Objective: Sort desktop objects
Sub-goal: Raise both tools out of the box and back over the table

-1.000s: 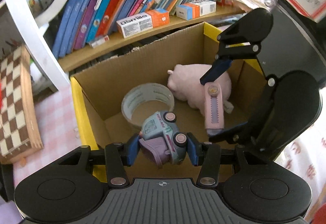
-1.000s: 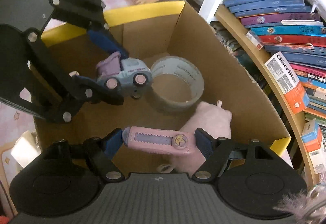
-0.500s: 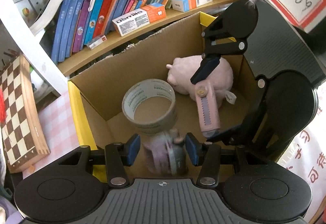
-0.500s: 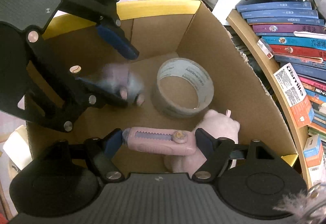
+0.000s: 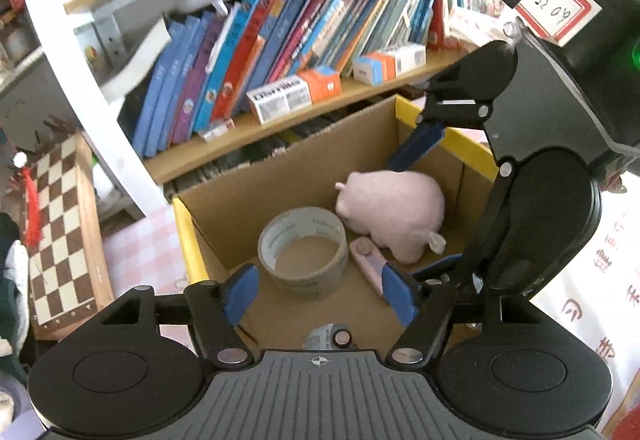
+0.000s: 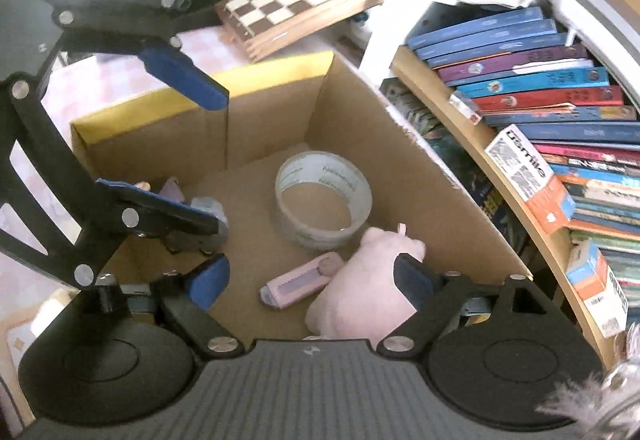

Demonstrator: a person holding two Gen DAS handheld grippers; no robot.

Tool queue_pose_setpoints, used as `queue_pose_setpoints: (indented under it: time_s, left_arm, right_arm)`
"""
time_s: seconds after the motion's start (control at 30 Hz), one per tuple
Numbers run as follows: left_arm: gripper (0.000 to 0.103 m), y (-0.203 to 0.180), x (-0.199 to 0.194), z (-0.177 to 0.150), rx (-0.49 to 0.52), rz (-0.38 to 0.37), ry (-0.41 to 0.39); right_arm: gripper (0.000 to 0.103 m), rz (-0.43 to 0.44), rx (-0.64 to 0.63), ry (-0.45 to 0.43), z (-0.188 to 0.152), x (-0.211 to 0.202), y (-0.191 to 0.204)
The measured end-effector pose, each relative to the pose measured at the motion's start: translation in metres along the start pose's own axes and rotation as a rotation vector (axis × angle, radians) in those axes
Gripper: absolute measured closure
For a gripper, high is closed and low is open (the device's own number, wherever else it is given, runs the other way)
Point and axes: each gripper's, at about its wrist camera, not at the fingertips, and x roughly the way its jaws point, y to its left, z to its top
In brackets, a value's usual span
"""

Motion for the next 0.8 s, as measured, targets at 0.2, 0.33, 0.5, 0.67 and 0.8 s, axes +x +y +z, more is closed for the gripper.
queue_pose_setpoints:
  time_s: [0.2, 0.33, 0.5, 0.67, 0.8]
  left_arm:
    - [0.028, -0.004, -0.028, -0.009, -0.052, 0.029, -0.063]
    - [0.019, -0.006, -0.048, -0.020, -0.102, 0.051, -0.105]
    - [0.016, -0.008, -0.073, -0.032, -0.164, 0.077, -0.159]
    - [0.016, -0.010, -0.096, -0.046, -0.220, 0.099, -0.202]
    - [0.016, -0.014, -0.105, -0.063, -0.248, 0.100, -0.190]
  right_arm:
    - [0.009, -0.057, 0.042, -0.062, -0.004, -0.028, 0.011]
    - [0.006, -0.120, 0.107, -0.125, -0.010, -0.050, 0.021]
    - [0.003, -0.186, 0.207, -0.208, -0.023, -0.076, 0.039]
    - [0.003, -0.210, 0.256, -0.228, -0.038, -0.093, 0.060]
    - [0.003, -0.234, 0.309, -0.243, -0.049, -0.105, 0.077]
